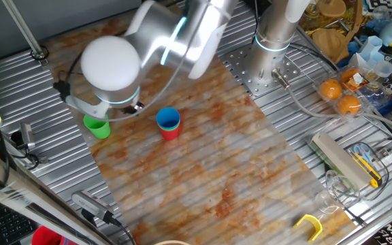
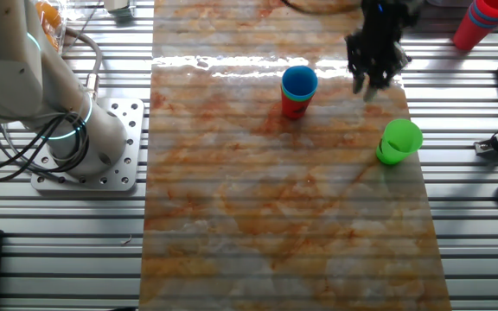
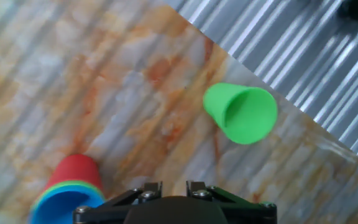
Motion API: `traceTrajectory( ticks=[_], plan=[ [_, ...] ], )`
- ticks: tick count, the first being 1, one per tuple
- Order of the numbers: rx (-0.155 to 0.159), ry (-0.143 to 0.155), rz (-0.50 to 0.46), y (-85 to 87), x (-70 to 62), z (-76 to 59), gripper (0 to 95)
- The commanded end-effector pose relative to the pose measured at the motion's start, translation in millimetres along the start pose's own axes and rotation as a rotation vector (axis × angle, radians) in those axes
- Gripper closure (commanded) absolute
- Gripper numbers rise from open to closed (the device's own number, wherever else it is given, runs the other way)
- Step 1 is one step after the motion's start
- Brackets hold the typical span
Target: Stack the cups
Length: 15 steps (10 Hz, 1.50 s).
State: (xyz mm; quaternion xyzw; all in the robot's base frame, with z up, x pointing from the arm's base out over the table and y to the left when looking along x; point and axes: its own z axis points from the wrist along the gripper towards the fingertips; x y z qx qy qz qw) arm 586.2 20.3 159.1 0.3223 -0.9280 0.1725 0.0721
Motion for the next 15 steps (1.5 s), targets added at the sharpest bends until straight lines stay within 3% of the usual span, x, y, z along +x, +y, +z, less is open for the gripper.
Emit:
traceTrajectory(
  ticks=[1, 4, 6, 10, 13, 15],
  plan=[
    [0.032, -0.099, -0.085, -21.9, -9.6, 19.7, 76.0],
    [0.057, -0.126, -0.101, -37.2, -25.6, 35.0, 76.0],
    [0.025, -0.163, -0.101, -43.3, -31.6, 50.1, 76.0],
    [0.003, -0.18, -0.119, -38.1, -37.6, 51.1, 76.0],
    [0.008, -0.176, -0.112, -23.3, -47.2, 57.7, 76.0],
    [0.016, -0.178, -0.125, -22.6, -48.2, 60.1, 76.0]
  ],
)
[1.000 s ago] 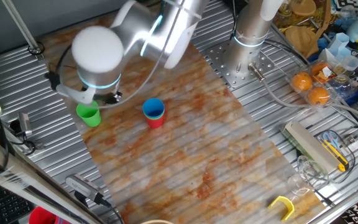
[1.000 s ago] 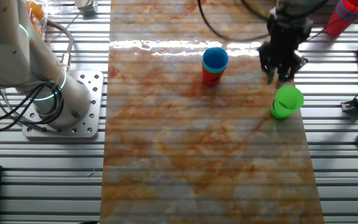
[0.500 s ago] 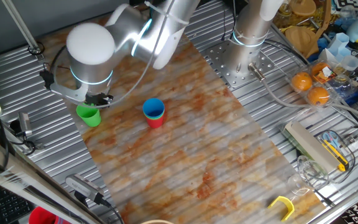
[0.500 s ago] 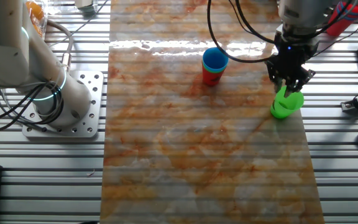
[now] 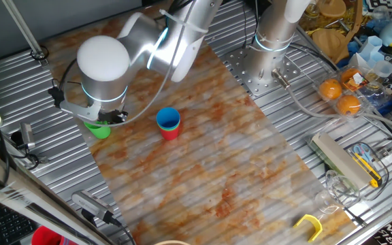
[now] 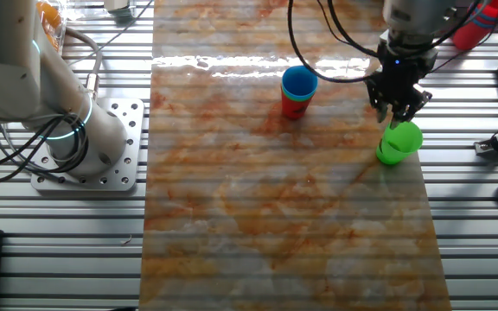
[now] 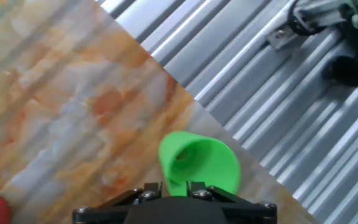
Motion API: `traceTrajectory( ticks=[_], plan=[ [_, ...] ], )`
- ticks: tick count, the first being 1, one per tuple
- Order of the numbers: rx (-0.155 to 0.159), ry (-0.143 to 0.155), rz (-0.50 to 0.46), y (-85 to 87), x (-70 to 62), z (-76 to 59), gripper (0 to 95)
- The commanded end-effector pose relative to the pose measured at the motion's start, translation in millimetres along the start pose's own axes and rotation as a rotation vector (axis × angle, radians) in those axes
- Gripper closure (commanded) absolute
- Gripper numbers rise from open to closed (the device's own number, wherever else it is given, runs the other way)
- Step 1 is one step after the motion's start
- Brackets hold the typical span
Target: Stack the cups
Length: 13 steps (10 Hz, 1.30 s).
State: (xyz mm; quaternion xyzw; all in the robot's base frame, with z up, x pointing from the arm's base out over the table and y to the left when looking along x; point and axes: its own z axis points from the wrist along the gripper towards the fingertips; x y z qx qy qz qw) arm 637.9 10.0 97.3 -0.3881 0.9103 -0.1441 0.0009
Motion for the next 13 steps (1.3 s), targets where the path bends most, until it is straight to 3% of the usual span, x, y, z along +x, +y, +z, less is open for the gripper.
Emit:
traceTrajectory(
  ticks=[1, 5, 6, 7, 11, 13],
  plan=[
    [0.012, -0.004, -0.014, -0.4, 1.3, 2.4, 76.0],
    [0.03, -0.016, -0.002, -3.0, 0.6, 12.8, 76.0],
    [0.028, -0.019, 0.008, -3.0, 0.6, 12.6, 95.0],
    [0.022, -0.023, 0.012, -2.7, 0.7, 10.8, 95.0],
    [0.023, -0.017, -0.006, 0.8, 3.2, -7.3, 95.0],
    [0.019, -0.013, -0.028, -2.3, 10.5, -26.8, 95.0]
  ],
)
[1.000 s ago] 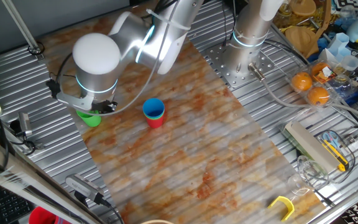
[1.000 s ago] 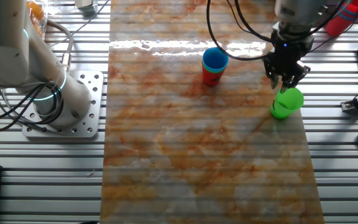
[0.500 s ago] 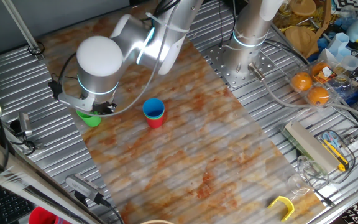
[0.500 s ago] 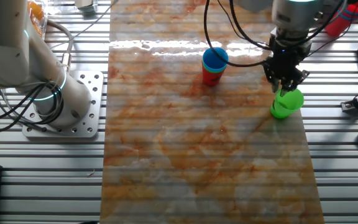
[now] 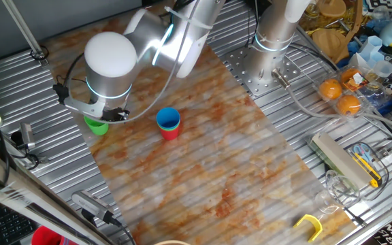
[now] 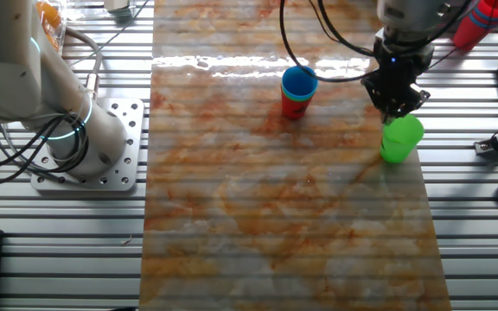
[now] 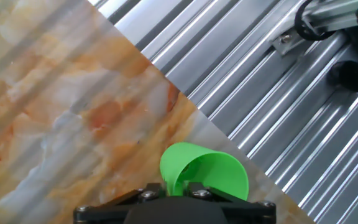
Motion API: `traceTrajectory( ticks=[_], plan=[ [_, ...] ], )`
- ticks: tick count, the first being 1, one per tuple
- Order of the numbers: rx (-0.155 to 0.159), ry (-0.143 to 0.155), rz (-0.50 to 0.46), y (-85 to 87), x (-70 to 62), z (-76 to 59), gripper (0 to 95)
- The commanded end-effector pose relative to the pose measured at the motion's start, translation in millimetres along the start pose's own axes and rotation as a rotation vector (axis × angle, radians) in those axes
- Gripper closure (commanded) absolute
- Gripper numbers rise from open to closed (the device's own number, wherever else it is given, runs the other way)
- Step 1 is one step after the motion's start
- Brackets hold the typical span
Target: Stack the cups
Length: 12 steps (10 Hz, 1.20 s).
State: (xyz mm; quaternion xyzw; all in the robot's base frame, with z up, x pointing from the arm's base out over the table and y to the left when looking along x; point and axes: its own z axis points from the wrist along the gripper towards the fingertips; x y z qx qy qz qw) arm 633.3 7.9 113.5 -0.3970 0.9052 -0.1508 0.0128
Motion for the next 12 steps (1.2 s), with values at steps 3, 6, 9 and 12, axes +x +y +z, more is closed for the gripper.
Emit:
traceTrajectory(
  ticks=[3, 6, 9, 12],
  plan=[
    [0.012, 0.051, -0.079, 24.8, 27.3, -81.0, 95.0],
    [0.016, 0.067, -0.105, 61.7, 31.3, -115.7, 95.0],
    [0.006, 0.09, -0.108, 65.6, 32.6, -119.0, 95.0],
    [-0.003, 0.077, -0.071, 65.6, 32.6, -119.0, 95.0]
  ],
)
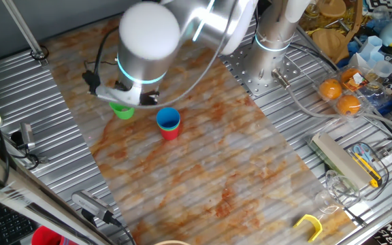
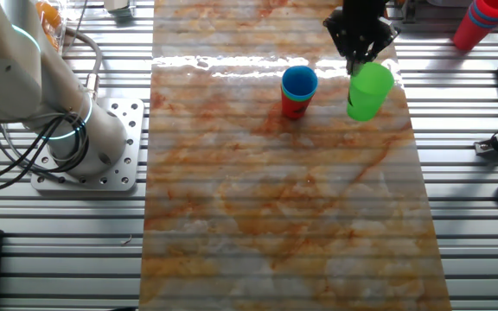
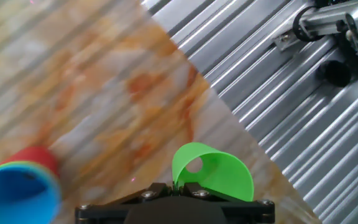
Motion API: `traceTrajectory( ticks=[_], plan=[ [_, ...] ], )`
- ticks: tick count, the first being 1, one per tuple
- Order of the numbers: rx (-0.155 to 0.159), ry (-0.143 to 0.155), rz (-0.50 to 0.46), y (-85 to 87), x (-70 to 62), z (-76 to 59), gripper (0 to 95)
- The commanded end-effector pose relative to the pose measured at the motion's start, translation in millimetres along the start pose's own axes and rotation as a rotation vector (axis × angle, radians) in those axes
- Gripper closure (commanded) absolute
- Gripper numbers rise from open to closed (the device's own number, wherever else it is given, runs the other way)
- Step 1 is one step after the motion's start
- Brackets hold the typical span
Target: Stack the cups
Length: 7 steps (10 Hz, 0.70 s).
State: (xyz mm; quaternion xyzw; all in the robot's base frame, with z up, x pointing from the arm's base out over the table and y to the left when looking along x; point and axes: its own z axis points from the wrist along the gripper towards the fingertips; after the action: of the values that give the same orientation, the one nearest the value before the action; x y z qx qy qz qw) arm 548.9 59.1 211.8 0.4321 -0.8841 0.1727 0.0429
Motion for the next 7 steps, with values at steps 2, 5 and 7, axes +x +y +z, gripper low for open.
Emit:
traceTrajectory(
  ticks=[2, 5, 7],
  plan=[
    [-0.064, -0.122, -0.007, 2.6, 4.7, -1.6, 95.0],
    [-0.082, -0.068, -0.034, 35.4, 17.1, -54.0, 95.0],
    [-0.088, -0.019, -0.056, 58.7, 16.7, -72.8, 95.0]
  ],
)
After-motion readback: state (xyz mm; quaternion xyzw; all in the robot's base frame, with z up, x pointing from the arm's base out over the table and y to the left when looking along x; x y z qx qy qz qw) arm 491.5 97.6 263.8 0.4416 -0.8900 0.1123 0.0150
